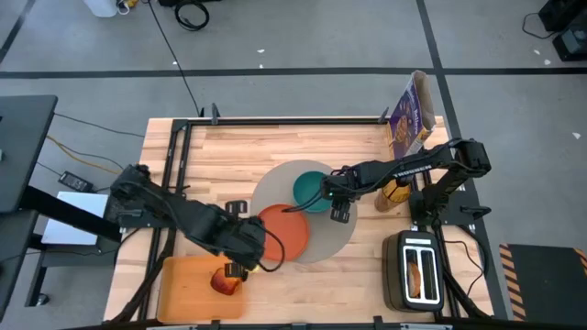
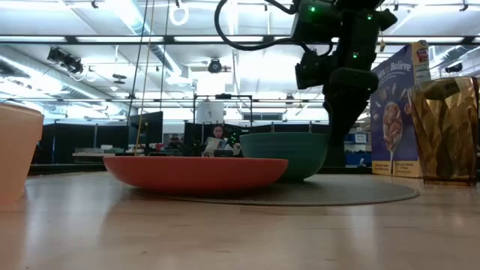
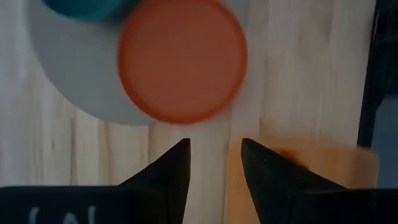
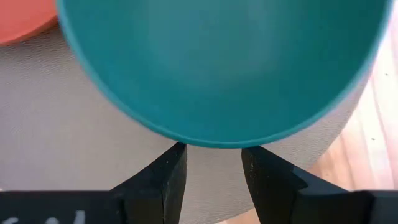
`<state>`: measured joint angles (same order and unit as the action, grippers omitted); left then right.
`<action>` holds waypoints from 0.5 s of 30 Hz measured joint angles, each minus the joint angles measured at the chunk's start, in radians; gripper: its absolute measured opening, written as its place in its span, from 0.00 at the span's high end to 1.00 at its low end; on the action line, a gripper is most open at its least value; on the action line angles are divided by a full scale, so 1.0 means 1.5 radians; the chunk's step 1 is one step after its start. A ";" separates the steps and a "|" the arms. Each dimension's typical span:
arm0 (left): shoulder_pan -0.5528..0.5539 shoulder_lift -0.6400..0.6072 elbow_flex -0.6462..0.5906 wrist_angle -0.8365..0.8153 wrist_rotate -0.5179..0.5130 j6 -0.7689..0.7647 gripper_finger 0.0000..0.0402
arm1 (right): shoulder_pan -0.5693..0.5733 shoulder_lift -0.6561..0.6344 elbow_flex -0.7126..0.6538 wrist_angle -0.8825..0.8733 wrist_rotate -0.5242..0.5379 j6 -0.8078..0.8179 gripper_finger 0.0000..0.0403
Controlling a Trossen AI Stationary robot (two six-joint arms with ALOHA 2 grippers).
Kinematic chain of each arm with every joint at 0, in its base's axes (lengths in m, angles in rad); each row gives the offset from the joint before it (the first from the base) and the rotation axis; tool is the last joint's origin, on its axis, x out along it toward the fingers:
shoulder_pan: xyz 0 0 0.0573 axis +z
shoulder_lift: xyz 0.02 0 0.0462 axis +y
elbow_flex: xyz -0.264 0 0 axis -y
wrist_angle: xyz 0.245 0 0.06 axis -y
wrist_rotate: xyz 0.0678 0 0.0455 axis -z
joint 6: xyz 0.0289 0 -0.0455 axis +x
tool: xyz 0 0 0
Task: Arrange a breakfast setting
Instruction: Put the orange plate on the placemat to the bottom of the blue bowl
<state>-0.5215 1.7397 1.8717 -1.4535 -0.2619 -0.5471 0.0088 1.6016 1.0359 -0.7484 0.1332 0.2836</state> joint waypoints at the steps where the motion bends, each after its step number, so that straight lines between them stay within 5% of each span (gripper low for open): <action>1: -0.004 -0.010 0.000 0.005 -0.015 -0.013 0.62 | -0.002 0.000 0.000 0.000 0.000 0.000 0.60; 10: -0.010 -0.046 0.000 0.056 -0.110 -0.021 0.63 | -0.003 0.000 0.001 0.046 -0.015 -0.030 0.60; 15: -0.009 -0.046 0.000 0.074 -0.123 -0.007 0.63 | -0.003 -0.002 0.074 -0.101 -0.027 -0.028 0.60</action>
<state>-0.5352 1.6714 1.8715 -1.3422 -0.4471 -0.5577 0.0041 1.5983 1.1465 -0.9000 0.0924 0.2421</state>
